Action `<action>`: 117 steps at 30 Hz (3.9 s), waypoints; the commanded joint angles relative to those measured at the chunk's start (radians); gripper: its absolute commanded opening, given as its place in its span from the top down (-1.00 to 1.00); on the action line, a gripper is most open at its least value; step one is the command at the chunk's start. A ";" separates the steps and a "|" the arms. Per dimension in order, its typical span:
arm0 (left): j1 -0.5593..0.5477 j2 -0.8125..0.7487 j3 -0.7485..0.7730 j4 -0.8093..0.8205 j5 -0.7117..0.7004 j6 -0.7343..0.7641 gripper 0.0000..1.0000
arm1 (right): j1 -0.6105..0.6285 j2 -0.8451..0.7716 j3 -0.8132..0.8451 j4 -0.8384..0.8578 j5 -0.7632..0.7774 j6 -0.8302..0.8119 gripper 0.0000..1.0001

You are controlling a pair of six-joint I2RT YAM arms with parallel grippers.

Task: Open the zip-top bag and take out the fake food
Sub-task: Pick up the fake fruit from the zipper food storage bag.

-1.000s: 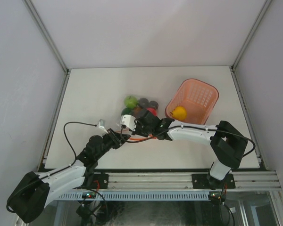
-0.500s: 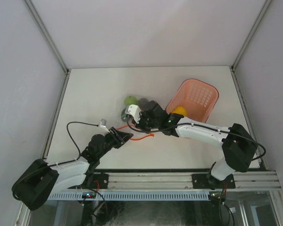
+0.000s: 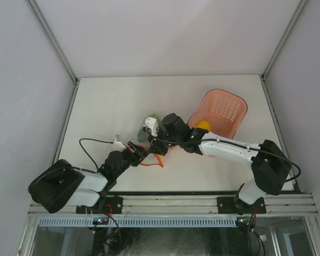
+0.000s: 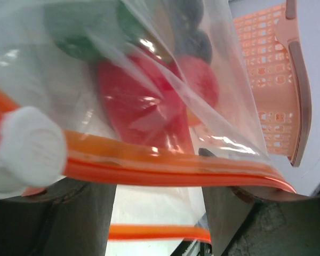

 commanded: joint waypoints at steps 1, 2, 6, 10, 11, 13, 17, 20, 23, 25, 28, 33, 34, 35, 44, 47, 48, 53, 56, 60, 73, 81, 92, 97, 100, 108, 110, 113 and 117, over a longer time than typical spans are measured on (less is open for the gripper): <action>-0.006 0.062 0.051 0.139 -0.036 -0.015 -0.32 | 0.012 -0.014 0.032 0.042 -0.100 0.060 1.00; -0.006 0.075 0.051 0.154 -0.036 -0.014 -0.33 | 0.008 -0.008 0.042 0.025 -0.107 0.054 0.99; -0.007 0.119 0.048 0.192 -0.033 -0.004 -0.35 | -0.056 -0.032 0.057 -0.012 -0.167 0.010 0.24; -0.007 0.162 0.063 0.214 -0.012 0.010 -0.35 | -0.145 -0.076 0.057 -0.042 -0.276 -0.031 0.01; -0.007 0.171 0.068 0.218 -0.006 0.014 -0.35 | -0.162 -0.082 0.054 -0.043 -0.267 -0.037 0.00; -0.008 0.184 0.073 0.222 0.004 0.023 -0.36 | -0.174 -0.080 0.051 -0.048 -0.155 -0.057 0.03; -0.009 0.203 0.080 0.222 0.013 0.044 -0.37 | -0.176 -0.013 0.056 -0.046 0.108 -0.076 0.41; -0.009 0.213 0.084 0.226 0.029 0.060 -0.38 | -0.170 0.056 0.087 -0.082 0.175 -0.081 0.81; -0.009 0.220 0.090 0.225 0.041 0.077 -0.38 | -0.155 0.122 0.109 -0.100 0.197 -0.082 0.87; -0.009 0.228 0.093 0.224 0.046 0.085 -0.39 | -0.140 0.155 0.121 -0.109 0.197 -0.077 0.88; -0.009 0.251 0.104 0.225 0.047 0.093 -0.41 | -0.126 0.203 0.147 -0.134 0.184 -0.064 0.89; -0.009 0.279 0.112 0.215 0.029 0.096 -0.48 | -0.126 0.254 0.177 -0.168 0.114 -0.054 0.91; -0.009 0.284 0.114 0.209 0.028 0.097 -0.49 | -0.128 0.259 0.178 -0.173 0.091 -0.052 0.91; -0.009 0.285 0.117 0.204 0.028 0.101 -0.49 | -0.128 0.265 0.182 -0.178 0.073 -0.048 0.91; -0.013 0.302 0.137 0.154 0.015 0.110 -0.48 | -0.167 0.305 0.203 -0.202 -0.080 0.004 0.94; -0.013 0.300 0.137 0.154 0.018 0.108 -0.15 | -0.187 0.302 0.204 -0.202 -0.060 0.011 0.94; -0.013 0.292 0.132 0.153 0.016 0.110 0.05 | -0.193 0.298 0.204 -0.201 -0.046 0.011 0.94; -0.012 0.182 0.104 0.062 -0.001 0.137 0.45 | -0.211 0.295 0.205 -0.202 0.010 0.014 0.91; -0.013 0.043 0.090 -0.107 -0.018 0.185 0.45 | -0.214 0.300 0.204 -0.201 0.044 0.015 0.90; -0.013 -0.195 0.095 -0.399 -0.053 0.261 0.45 | -0.217 0.302 0.204 -0.199 0.067 0.016 0.90; -0.001 -0.695 0.212 -1.079 -0.118 0.424 0.70 | -0.220 0.228 0.204 -0.207 -0.036 -0.016 0.80; -0.001 -0.835 0.292 -1.238 -0.074 0.469 0.77 | -0.224 0.143 0.193 -0.227 -0.161 -0.076 0.44; -0.001 -0.951 0.370 -1.335 0.031 0.500 0.78 | -0.224 0.003 0.192 -0.337 -0.377 -0.293 0.08; 0.001 -0.933 0.391 -1.253 0.090 0.508 0.77 | -0.223 -0.074 0.165 -0.359 -0.477 -0.372 -0.03; 0.001 -0.906 0.381 -1.144 0.139 0.512 0.78 | -0.228 -0.119 0.157 -0.355 -0.543 -0.385 -0.03; 0.001 -0.861 0.337 -0.877 0.170 0.599 0.81 | -0.308 -0.188 0.099 -0.160 -0.708 -0.113 -0.11; -0.003 -0.843 0.343 -0.851 0.141 0.659 0.86 | -0.337 -0.203 0.069 -0.067 -0.740 0.000 -0.15; -0.044 -0.797 0.369 -0.847 0.047 0.768 0.87 | -0.358 -0.219 0.027 0.063 -0.763 0.141 -0.23; -0.154 -0.738 0.392 -0.819 -0.144 0.907 0.87 | -0.357 -0.241 -0.018 0.219 -0.745 0.314 -0.34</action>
